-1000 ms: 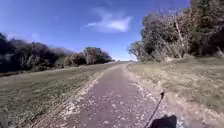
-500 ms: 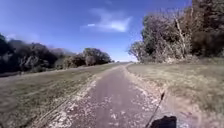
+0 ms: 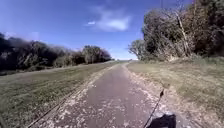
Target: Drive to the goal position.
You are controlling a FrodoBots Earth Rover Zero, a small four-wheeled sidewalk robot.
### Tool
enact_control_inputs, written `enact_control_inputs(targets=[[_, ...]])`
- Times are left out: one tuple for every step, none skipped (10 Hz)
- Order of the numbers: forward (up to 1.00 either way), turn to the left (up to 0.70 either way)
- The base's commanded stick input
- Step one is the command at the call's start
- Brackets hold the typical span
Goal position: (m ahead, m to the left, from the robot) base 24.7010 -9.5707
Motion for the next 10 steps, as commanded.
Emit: enact_control_inputs(targets=[[0.5, 0.0], [0.5, 0.0], [0.5, 0.0], [0.5, 0.0], [0.5, 0.0], [0.5, 0.0], [0.5, 0.0], [0.5, 0.0], [0.5, 0.0], [0.5, 0.0]])
